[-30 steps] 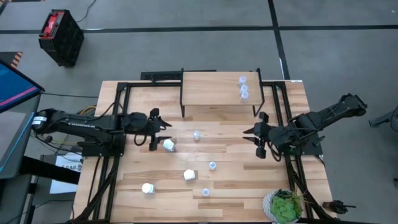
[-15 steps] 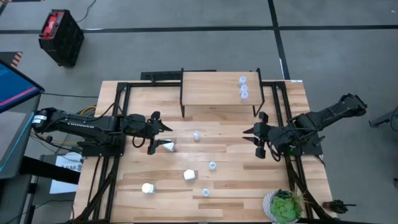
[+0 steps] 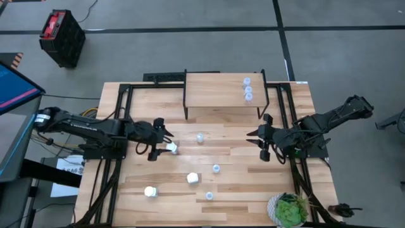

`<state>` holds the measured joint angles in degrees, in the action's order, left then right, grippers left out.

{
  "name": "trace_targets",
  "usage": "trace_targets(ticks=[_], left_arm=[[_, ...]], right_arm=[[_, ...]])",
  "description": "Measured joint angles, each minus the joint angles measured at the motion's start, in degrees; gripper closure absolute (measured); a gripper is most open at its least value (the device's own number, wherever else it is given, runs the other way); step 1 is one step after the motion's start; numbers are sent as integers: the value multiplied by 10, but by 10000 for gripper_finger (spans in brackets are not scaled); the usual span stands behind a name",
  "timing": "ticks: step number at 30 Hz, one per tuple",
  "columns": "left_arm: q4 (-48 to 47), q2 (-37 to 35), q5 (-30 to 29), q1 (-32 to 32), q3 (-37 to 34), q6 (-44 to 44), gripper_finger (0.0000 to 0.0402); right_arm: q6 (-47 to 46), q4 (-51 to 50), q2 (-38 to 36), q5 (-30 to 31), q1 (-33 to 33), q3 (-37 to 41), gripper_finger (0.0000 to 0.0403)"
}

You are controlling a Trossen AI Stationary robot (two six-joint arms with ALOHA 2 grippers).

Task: Pick and place medicine bottles onto shelf by color
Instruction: Put the top white blue pill bottle on the shelf

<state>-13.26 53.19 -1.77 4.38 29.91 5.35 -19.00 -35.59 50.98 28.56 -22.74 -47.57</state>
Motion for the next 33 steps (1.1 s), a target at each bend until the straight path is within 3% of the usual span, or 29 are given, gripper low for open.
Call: trace_targets(ticks=[14, 25, 33], left_arm=[[-1, 133, 0, 5, -1, -1, 95], [51, 232, 16, 5, -1, -6, 95], [87, 257, 35, 4, -1, -2, 95]], right_arm=[[0, -2, 0, 0, 0, 0, 282], [0, -6, 0, 0, 0, 0, 282], [0, -6, 0, 0, 0, 0, 282]])
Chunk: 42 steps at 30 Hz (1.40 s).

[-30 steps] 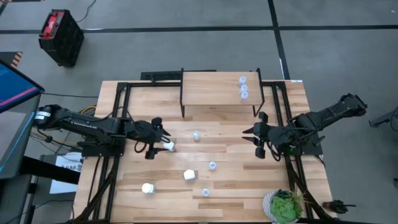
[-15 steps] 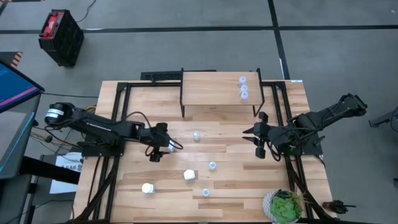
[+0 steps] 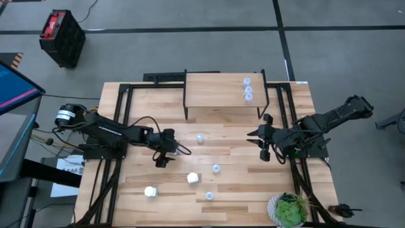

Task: Pick and place medicine bottles onto shelf by color
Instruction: Put the top white blue pill bottle on the shelf

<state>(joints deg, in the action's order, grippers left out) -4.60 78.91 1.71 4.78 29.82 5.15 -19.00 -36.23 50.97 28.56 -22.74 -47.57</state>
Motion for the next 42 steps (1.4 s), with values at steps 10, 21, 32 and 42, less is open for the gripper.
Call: trace_targets(ticks=[10, 21, 32, 42], left_arm=[[-13, 0, -11, 0, 0, 2, 95], [-22, 0, -27, 0, 0, 2, 95], [-19, 0, -42, 0, 0, 17, 99], [-50, 0, -45, 0, 28, -12, 235]], right_arm=[[0, 0, 0, 0, 0, 0, 282], [0, 0, 0, 0, 0, 0, 282], [0, -1, 0, 0, 0, 0, 282], [0, -3, 0, 0, 0, 0, 282]])
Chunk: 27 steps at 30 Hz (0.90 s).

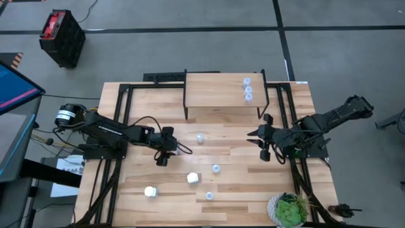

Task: Pick and place medicine bottles onto shelf by color
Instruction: Put the top white blue pill bottle on the shelf

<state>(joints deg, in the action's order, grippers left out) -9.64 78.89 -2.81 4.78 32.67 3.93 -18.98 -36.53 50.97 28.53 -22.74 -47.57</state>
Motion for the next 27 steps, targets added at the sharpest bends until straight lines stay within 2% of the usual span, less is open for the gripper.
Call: trace_targets(ticks=[3, 7, 10, 14, 18, 21, 27], left_arm=[[-65, 0, 0, -3, 62, 0, 279], [-169, 0, 0, -19, 190, 43, 279], [-213, 0, -8, -48, 290, 109, 279], [-194, 0, -39, -117, 397, 187, 279], [-199, 26, -34, -227, 483, 192, 279], [-221, 75, -2, -304, 545, 192, 279], [-327, 217, 129, -414, 691, 225, 279]], right_arm=[[0, -8, 0, 0, 0, 0, 282], [0, -19, 0, 0, 0, 0, 282], [0, -21, 0, 0, 0, 0, 282], [-8, -21, 0, 0, 0, 0, 282], [-25, -20, 0, 0, 0, 0, 282], [-26, -20, 0, 0, 0, 0, 282], [-26, -21, 0, 0, 0, 0, 282]])
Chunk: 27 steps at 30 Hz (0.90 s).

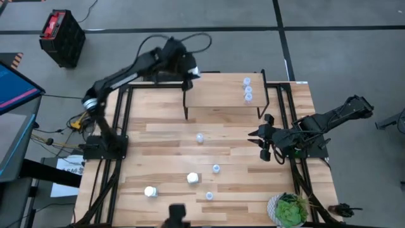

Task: Pick and place medicine bottles onto shelf by color
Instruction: Put the top white blue pill bottle on the shelf

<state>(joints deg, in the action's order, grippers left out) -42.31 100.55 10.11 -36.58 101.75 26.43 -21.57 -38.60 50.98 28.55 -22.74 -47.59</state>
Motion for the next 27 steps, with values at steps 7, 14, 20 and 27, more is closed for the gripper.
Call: trace_targets(ticks=[7, 14, 20, 27], left_arm=[[-128, 139, 68, -42, 150, 41, 279], [-198, 210, 65, -32, 206, 60, 279], [-199, 214, 56, -23, 206, 70, 250], [-198, 214, -9, -8, 206, 76, 203]], right_arm=[[0, -1, 0, 0, 0, 0, 282], [0, -1, 0, 0, 0, 0, 282], [0, -2, 0, 0, 0, 0, 282], [0, -4, 0, 0, 0, 0, 282]])
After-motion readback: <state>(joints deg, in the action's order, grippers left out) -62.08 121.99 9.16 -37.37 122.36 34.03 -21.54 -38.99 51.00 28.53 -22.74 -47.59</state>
